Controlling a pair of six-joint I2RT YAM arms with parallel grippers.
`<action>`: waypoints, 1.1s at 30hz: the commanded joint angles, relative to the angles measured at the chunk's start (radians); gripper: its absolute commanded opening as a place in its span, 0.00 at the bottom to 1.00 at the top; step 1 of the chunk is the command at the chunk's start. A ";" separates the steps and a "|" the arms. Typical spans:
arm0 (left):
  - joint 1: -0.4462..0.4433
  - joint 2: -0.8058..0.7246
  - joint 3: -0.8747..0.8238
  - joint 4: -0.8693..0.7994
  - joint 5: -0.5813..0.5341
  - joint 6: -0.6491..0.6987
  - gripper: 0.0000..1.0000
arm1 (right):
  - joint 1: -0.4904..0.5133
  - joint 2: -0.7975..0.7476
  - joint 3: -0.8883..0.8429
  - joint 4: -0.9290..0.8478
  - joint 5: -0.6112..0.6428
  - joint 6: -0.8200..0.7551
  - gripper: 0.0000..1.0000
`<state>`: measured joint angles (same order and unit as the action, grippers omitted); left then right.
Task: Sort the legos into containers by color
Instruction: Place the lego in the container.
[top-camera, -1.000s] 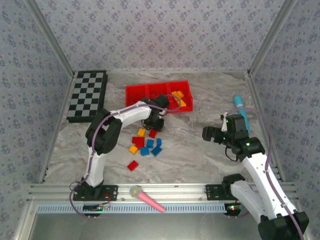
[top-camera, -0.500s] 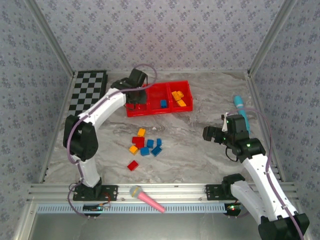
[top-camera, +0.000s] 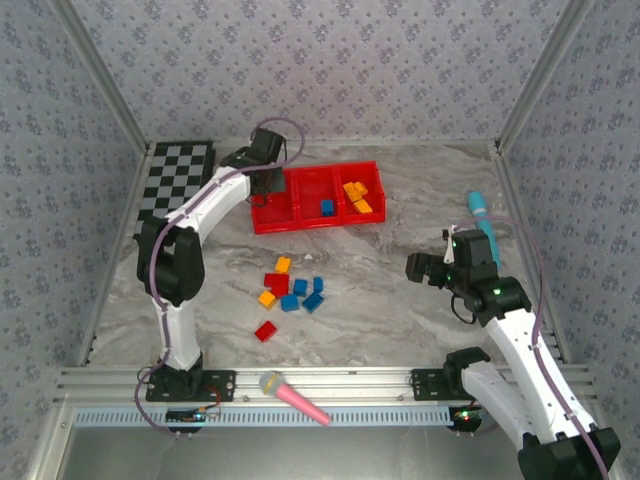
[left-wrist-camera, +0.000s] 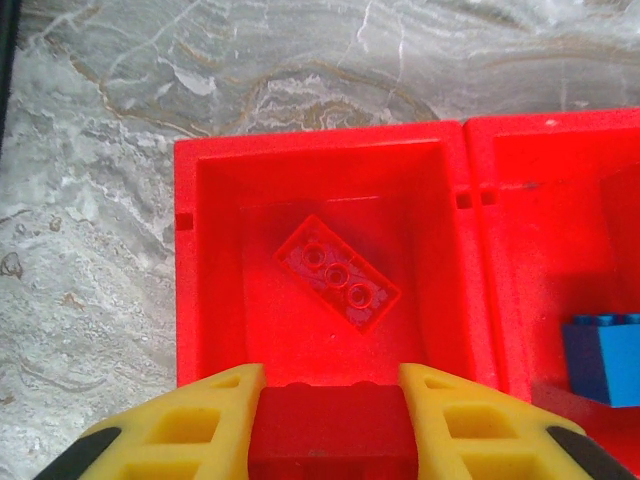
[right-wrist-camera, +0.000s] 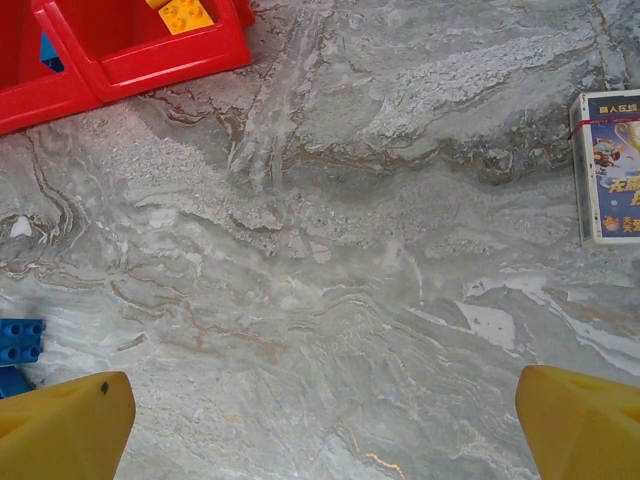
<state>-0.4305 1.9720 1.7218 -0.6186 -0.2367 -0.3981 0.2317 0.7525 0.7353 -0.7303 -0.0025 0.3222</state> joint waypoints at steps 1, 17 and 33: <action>0.015 0.024 0.047 0.046 -0.015 -0.008 0.28 | 0.008 -0.014 -0.002 -0.014 0.013 0.001 1.00; 0.025 0.025 0.039 0.090 0.011 0.032 0.67 | 0.014 -0.014 -0.005 -0.009 0.011 0.002 1.00; -0.012 -0.439 -0.442 0.134 0.193 0.003 1.00 | 0.024 -0.015 -0.007 -0.006 0.012 0.007 1.00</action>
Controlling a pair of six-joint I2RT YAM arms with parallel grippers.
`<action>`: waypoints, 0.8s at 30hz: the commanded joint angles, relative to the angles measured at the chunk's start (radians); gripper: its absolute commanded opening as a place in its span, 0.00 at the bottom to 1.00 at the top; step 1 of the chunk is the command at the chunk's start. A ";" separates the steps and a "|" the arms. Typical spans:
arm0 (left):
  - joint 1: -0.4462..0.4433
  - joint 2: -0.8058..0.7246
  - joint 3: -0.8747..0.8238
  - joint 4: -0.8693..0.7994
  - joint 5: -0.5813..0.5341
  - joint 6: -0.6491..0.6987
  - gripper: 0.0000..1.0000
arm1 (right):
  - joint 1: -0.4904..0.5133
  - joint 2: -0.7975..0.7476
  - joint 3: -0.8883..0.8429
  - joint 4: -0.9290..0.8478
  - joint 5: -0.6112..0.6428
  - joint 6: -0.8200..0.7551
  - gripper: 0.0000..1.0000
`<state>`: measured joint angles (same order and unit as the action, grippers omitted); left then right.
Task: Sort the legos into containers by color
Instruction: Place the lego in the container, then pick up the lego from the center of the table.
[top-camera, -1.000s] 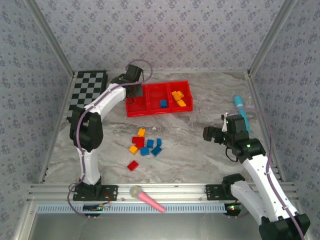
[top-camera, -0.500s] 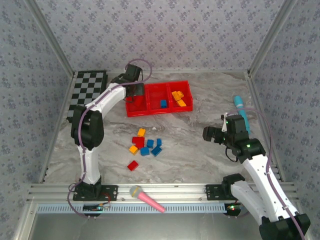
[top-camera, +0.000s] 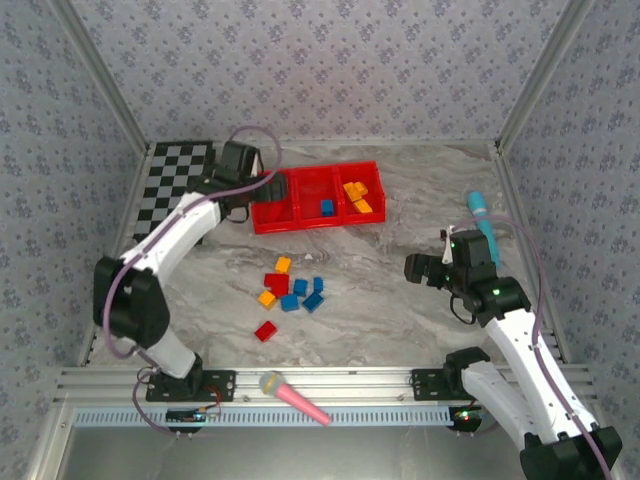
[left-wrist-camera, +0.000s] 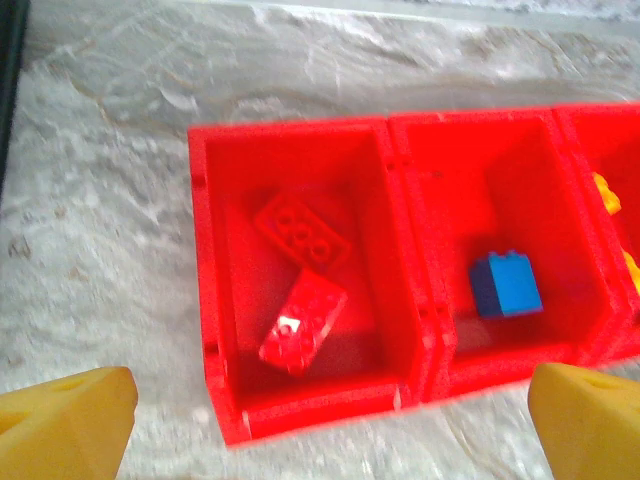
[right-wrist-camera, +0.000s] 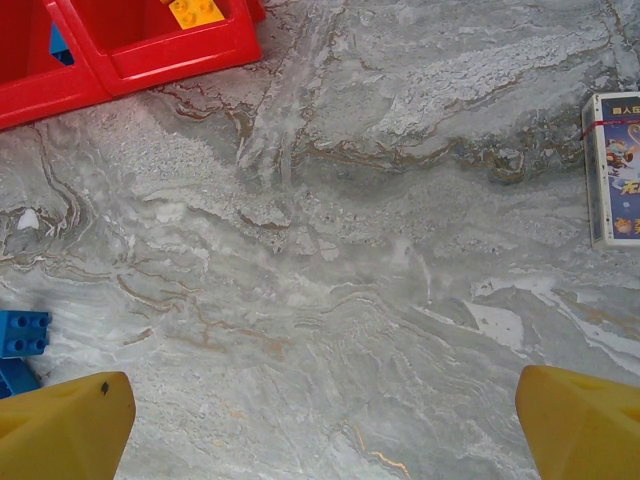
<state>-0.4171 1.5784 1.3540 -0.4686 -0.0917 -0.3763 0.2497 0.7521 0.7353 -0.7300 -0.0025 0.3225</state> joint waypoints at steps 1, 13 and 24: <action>-0.043 -0.071 -0.110 -0.025 0.037 -0.019 1.00 | 0.007 -0.017 -0.008 -0.008 0.012 0.007 1.00; -0.196 -0.147 -0.336 -0.090 0.043 -0.054 0.97 | 0.012 -0.021 -0.011 -0.001 0.002 0.006 1.00; -0.202 0.049 -0.265 -0.116 0.122 -0.019 0.83 | 0.024 -0.047 -0.014 -0.018 0.009 0.030 1.00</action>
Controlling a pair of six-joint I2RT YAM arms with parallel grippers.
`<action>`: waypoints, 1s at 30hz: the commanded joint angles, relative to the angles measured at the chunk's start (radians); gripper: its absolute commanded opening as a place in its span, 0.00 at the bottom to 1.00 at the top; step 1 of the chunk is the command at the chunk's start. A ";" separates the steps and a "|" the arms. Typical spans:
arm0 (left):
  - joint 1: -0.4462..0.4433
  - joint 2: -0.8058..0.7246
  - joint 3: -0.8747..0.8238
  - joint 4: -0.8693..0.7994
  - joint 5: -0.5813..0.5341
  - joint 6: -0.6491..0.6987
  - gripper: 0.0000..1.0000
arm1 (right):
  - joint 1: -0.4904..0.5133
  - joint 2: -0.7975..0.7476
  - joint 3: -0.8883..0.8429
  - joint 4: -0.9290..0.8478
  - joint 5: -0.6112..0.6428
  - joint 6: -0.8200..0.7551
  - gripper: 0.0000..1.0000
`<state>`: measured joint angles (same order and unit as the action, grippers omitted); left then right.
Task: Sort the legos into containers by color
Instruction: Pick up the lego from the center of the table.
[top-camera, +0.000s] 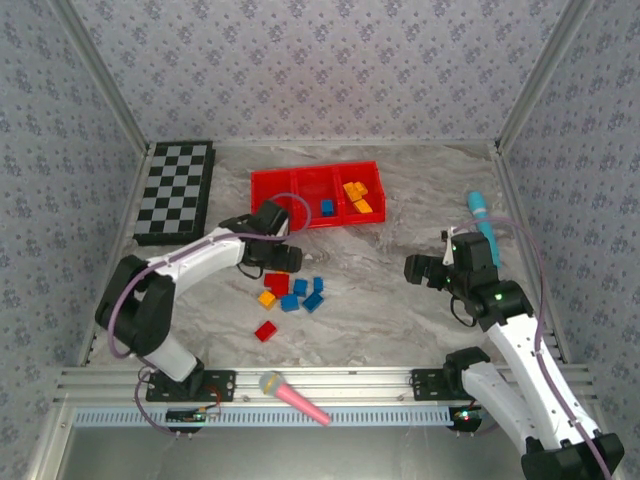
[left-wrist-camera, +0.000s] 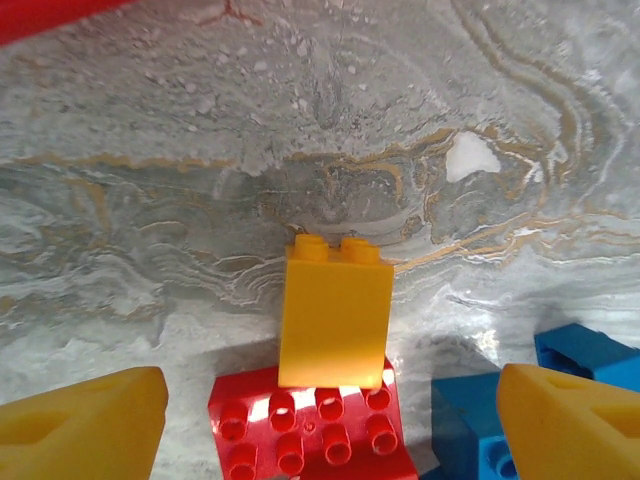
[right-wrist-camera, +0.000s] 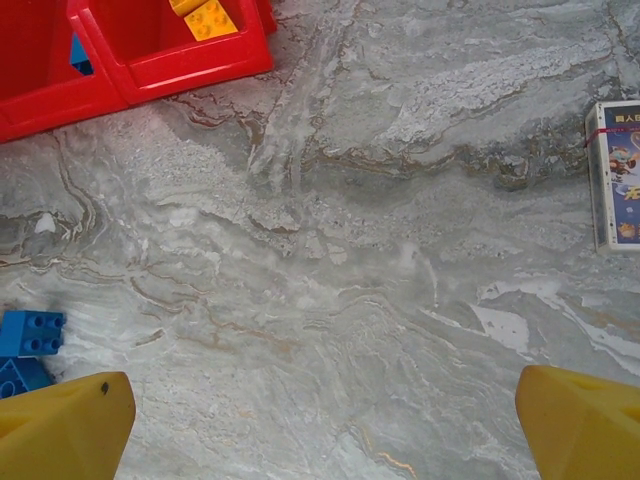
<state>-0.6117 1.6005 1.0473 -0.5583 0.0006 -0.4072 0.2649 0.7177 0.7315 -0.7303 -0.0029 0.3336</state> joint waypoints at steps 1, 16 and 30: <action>-0.007 0.044 0.047 -0.027 0.022 0.011 0.83 | 0.011 -0.012 -0.011 -0.019 0.010 0.019 1.00; 0.007 0.249 0.142 -0.031 0.010 -0.004 0.53 | 0.010 -0.009 -0.017 -0.010 0.023 0.016 1.00; -0.007 0.173 0.136 -0.048 -0.041 -0.092 0.31 | -0.027 -0.004 -0.022 0.013 0.013 0.008 1.00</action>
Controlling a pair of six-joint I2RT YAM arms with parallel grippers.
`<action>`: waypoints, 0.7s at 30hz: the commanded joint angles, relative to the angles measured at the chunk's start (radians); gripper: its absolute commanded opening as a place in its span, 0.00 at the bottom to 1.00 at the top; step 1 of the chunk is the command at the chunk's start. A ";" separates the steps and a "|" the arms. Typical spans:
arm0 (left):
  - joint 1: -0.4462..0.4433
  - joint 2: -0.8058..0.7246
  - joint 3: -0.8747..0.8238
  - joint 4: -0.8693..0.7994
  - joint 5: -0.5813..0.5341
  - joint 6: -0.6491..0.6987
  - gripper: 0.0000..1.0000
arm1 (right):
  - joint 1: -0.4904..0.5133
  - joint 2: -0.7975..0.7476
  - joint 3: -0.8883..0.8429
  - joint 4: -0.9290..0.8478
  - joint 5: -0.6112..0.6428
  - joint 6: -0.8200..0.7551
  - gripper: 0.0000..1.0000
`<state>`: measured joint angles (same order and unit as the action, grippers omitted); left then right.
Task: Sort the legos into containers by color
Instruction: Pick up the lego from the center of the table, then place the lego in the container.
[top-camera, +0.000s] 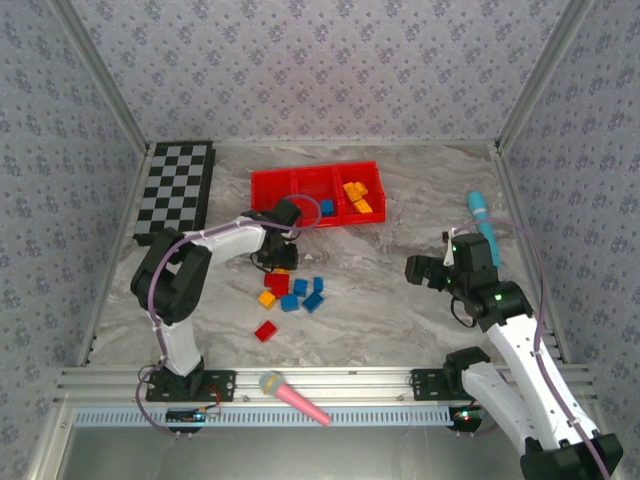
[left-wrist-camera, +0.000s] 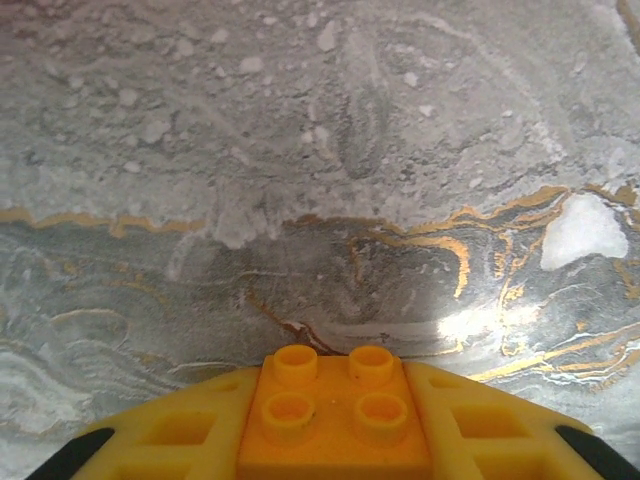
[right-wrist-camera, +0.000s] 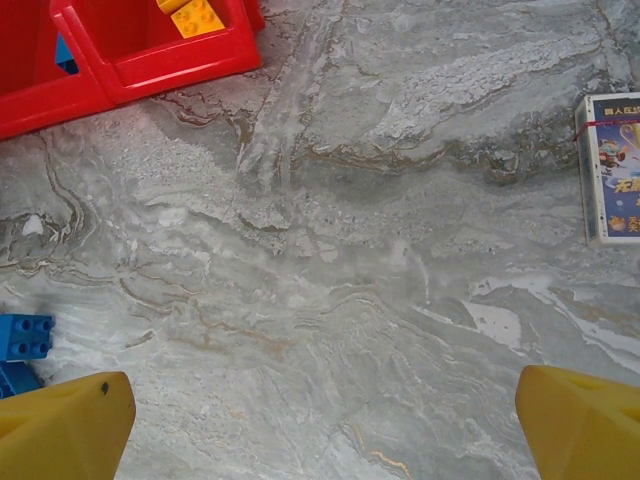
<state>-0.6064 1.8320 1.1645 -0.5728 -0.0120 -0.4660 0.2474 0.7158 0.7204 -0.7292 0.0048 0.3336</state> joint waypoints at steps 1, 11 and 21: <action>-0.020 -0.075 0.026 -0.034 -0.037 -0.039 0.29 | -0.011 -0.003 -0.010 0.014 0.006 0.007 1.00; -0.067 -0.092 0.267 -0.001 -0.064 -0.077 0.26 | -0.031 -0.008 -0.014 0.021 0.002 0.002 1.00; -0.098 0.213 0.728 0.064 -0.065 -0.108 0.24 | -0.029 -0.049 -0.017 0.015 0.010 0.009 1.00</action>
<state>-0.6830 1.9633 1.7847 -0.5220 -0.0685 -0.5526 0.2203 0.6823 0.7147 -0.7147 0.0044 0.3336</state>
